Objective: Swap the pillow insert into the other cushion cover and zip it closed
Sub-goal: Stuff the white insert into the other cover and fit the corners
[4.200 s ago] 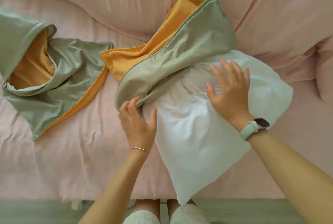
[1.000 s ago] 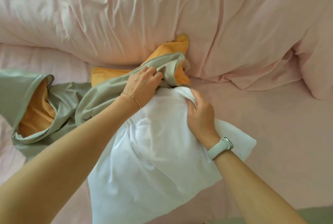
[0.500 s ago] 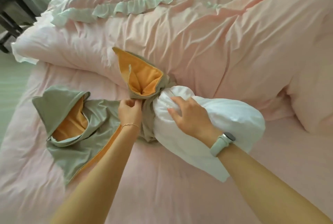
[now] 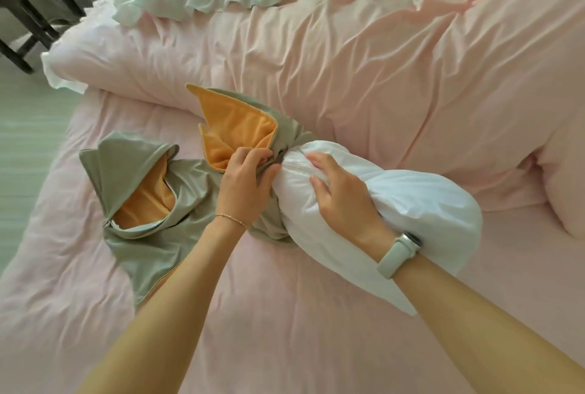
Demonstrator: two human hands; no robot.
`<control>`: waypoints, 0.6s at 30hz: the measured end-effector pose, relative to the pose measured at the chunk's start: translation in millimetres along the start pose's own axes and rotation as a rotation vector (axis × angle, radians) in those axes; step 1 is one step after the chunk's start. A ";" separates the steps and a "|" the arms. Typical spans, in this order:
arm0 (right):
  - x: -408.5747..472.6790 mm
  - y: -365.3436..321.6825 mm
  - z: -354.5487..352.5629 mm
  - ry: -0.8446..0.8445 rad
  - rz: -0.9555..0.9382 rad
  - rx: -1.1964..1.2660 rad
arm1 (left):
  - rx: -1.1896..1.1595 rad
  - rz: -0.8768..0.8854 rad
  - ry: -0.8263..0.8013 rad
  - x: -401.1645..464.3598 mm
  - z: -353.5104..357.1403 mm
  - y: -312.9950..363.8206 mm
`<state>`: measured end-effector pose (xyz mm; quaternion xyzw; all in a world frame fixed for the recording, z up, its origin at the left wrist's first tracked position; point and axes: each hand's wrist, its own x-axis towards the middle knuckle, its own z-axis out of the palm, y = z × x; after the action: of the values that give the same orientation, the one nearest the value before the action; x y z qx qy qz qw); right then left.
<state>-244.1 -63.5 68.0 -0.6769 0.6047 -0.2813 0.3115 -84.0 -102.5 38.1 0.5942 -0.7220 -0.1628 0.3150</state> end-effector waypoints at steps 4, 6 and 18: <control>1.4 4.8 3.4 0.000 -0.217 -0.554 | 0.199 -0.145 0.068 3.2 4.3 -7.5; 9.1 -4.9 -10.6 -0.333 -0.206 -0.771 | 0.132 -0.253 0.076 9.8 3.5 -7.0; 46.6 23.6 17.1 -0.665 -0.291 -0.801 | -0.210 -0.558 0.163 29.3 -9.7 -29.0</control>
<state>-241.1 -110.2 39.1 -0.8720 0.4334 0.1602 0.1615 -58.6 -136.2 35.4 0.7447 -0.4826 -0.2686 0.3745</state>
